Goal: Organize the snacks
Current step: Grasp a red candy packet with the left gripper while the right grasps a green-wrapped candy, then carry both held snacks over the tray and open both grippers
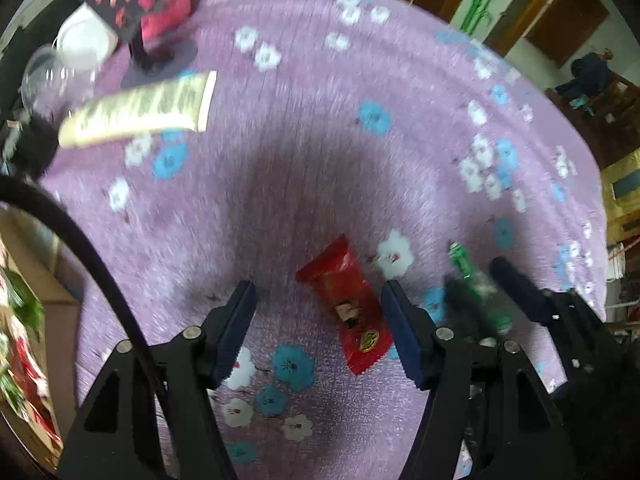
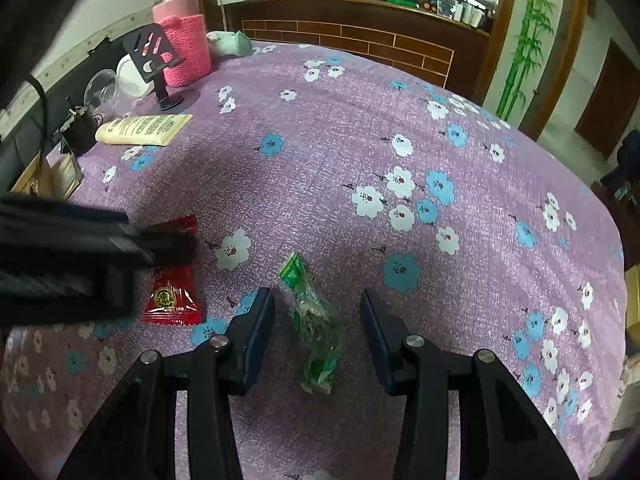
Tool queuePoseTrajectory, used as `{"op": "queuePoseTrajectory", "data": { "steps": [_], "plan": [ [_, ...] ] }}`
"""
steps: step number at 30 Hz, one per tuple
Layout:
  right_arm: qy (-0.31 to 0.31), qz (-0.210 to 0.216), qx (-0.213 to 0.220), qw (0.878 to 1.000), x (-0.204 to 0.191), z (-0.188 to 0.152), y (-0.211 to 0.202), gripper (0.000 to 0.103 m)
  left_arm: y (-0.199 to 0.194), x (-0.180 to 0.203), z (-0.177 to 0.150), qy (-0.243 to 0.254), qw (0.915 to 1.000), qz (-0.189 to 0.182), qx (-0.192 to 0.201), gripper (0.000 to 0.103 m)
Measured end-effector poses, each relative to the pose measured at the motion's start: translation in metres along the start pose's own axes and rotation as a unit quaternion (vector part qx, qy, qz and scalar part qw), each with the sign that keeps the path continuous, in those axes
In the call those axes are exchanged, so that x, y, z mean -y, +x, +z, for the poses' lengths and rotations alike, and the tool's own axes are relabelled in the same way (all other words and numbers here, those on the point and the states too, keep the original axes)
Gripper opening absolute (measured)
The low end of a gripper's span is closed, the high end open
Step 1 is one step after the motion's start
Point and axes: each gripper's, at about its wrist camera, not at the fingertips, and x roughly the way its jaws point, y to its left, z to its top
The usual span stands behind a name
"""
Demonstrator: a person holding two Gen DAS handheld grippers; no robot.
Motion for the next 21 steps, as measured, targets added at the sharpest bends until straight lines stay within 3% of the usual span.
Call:
{"op": "queuePoseTrajectory", "data": {
  "steps": [4, 6, 8, 15, 21],
  "plan": [
    [-0.009, -0.001, 0.004, 1.0, -0.001, 0.001, -0.001, 0.021, 0.004, 0.009, -0.002, 0.012, 0.9992, 0.035, 0.014, 0.062],
    [-0.011, -0.004, 0.005, 1.0, -0.003, 0.0, -0.001, 0.018, 0.003, 0.012, -0.004, 0.021, 0.9978, 0.056, 0.029, 0.041],
    [-0.008, 0.0, 0.005, 1.0, -0.003, -0.001, -0.002, 0.018, 0.0, 0.013, -0.007, 0.028, 0.9981, 0.044, 0.032, 0.019],
    [0.001, 0.003, 0.002, 1.0, -0.007, -0.014, -0.012, 0.018, -0.011, 0.004, -0.029, 0.043, 0.9982, 0.029, 0.031, 0.019],
    [0.014, 0.014, -0.007, 1.0, -0.019, -0.042, -0.035, 0.018, -0.025, -0.019, -0.073, 0.062, 0.9977, 0.015, 0.024, 0.019]
  ]
}}
